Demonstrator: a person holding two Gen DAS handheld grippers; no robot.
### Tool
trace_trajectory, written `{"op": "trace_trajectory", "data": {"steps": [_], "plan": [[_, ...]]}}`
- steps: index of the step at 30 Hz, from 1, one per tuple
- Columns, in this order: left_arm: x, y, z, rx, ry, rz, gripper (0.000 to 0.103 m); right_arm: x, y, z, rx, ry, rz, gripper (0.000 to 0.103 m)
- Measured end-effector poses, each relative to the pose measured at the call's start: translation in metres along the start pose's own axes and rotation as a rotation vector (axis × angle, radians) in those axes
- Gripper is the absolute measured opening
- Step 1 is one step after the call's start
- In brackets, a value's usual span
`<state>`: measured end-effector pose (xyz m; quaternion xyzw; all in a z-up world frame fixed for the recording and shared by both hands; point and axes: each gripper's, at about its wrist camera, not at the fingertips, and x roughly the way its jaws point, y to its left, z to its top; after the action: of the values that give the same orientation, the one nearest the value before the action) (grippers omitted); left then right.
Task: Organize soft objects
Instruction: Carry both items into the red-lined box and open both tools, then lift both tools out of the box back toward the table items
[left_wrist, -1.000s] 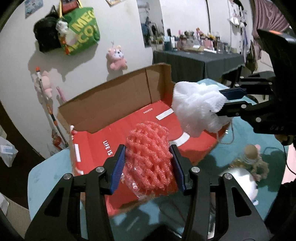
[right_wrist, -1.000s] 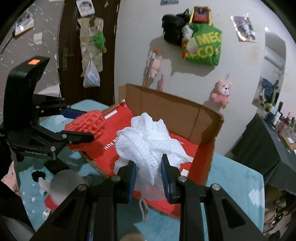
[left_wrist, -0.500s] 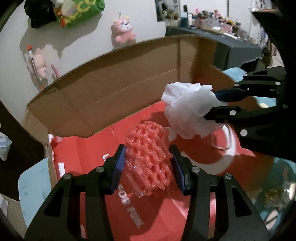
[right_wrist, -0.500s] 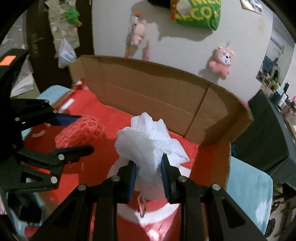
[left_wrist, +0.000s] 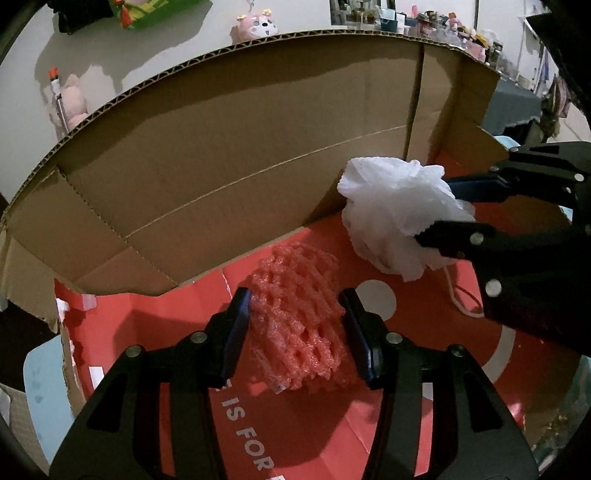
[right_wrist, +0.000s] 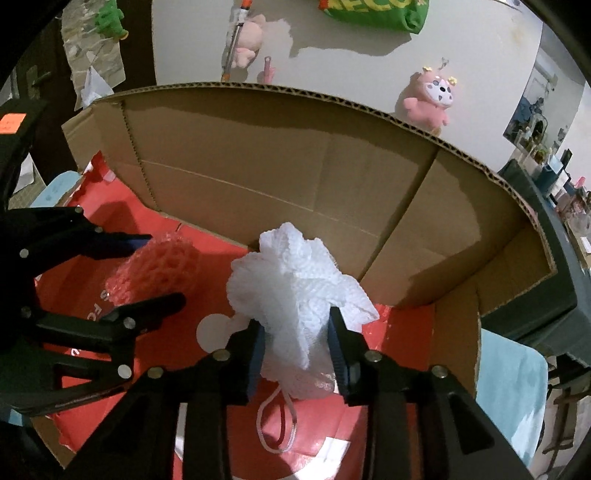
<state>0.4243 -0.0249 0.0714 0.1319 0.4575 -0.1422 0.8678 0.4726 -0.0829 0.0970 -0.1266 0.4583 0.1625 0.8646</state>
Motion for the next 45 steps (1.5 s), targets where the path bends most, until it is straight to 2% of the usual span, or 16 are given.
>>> {"op": "trace_trajectory", "data": {"steps": [6,13,16,24,26,30,35,39,41,45], "plan": [[-0.003,-0.003,-0.007,0.016,-0.02,0.002,0.055,0.002,0.005,-0.002,-0.008,-0.004,-0.001,0.044],[-0.007,0.0,-0.012,0.01,-0.039,0.006,0.073,0.005,0.002,0.001,0.0,-0.001,0.005,0.053],[-0.011,0.002,-0.016,0.003,-0.048,-0.003,0.073,0.005,0.001,0.001,0.005,0.001,0.009,0.062],[-0.021,0.004,-0.007,-0.021,-0.069,-0.019,0.074,-0.006,0.0,-0.002,0.015,-0.017,0.004,0.073],[-0.032,0.009,-0.01,-0.036,-0.089,-0.023,0.079,-0.015,0.0,-0.003,0.023,-0.036,0.004,0.081],[-0.063,0.01,-0.013,-0.058,-0.152,-0.027,0.08,-0.044,0.0,-0.005,0.032,-0.083,0.002,0.086],[-0.114,0.004,-0.023,-0.101,-0.255,-0.05,0.094,-0.097,-0.001,-0.015,0.056,-0.175,0.013,0.099],[-0.16,-0.004,-0.04,-0.132,-0.34,-0.065,0.095,-0.148,0.002,-0.031,0.066,-0.257,0.01,0.101],[-0.185,-0.009,-0.052,-0.143,-0.39,-0.081,0.099,-0.173,0.005,-0.041,0.063,-0.305,0.002,0.103],[-0.229,-0.024,-0.083,-0.161,-0.485,-0.085,0.1,-0.226,0.018,-0.073,0.052,-0.405,0.001,0.103]]}}
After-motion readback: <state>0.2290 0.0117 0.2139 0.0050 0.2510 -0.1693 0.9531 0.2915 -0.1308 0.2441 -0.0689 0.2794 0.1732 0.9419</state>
